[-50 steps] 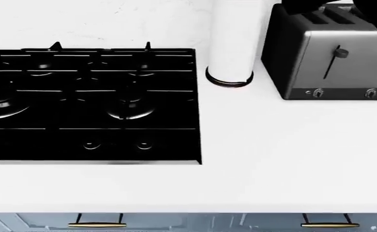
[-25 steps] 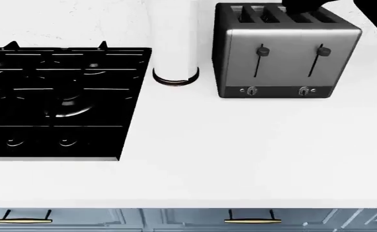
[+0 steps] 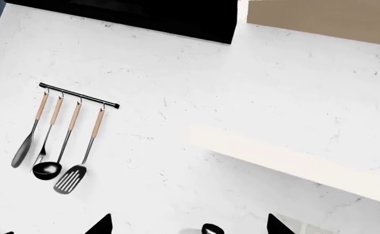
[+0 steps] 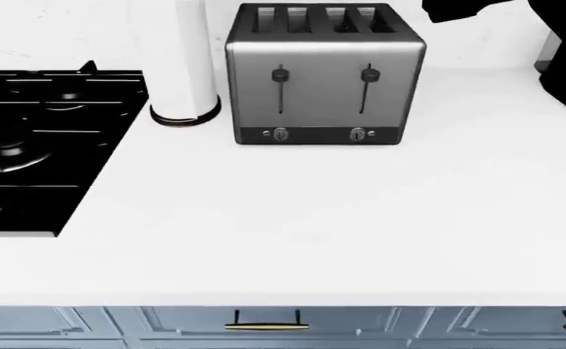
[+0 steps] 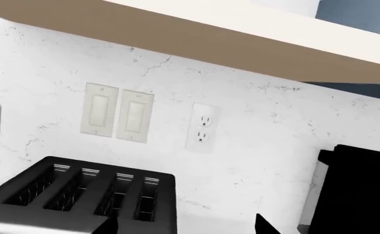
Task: Place the two vegetables and bowl onto the tray for setting up a vegetable dip station.
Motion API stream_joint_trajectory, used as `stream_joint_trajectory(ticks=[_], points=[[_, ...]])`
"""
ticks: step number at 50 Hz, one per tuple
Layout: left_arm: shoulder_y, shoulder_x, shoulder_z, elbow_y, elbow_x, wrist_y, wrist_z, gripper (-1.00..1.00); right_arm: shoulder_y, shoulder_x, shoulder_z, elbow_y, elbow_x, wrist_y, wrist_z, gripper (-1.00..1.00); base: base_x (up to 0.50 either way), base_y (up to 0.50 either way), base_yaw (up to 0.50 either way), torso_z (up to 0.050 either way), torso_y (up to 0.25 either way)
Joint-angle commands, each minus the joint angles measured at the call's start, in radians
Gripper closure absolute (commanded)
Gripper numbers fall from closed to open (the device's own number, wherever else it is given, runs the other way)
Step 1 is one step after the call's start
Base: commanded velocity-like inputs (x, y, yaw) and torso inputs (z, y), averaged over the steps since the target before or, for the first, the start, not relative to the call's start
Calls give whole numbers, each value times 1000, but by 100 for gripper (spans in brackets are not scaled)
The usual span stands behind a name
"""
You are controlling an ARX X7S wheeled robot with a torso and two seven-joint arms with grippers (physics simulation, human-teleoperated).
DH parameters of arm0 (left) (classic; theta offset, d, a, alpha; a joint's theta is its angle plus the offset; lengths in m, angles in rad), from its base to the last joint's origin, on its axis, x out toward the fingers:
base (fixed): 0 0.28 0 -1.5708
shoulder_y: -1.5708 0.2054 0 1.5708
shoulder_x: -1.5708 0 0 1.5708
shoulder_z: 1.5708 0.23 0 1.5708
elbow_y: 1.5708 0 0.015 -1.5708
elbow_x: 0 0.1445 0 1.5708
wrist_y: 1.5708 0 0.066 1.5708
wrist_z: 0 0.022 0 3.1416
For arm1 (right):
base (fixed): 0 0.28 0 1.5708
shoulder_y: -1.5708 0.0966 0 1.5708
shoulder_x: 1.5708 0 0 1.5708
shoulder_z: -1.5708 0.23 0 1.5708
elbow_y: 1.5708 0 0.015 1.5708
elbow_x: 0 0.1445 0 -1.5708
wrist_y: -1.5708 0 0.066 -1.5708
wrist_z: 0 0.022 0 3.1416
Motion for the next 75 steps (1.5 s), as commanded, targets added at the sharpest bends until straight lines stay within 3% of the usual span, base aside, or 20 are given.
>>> stream_joint_trajectory(ticks=[1,75], points=[[4,1,-10,0,0,-6,1,-100,3,0,2,-1,1,1,-1,-100,-27,-500,0,0,0],[31,3,-69,2,12,-42,-3,-100,4,-1,7,-22,-28,-4,-36,-100,-20,-500,0,0,0]])
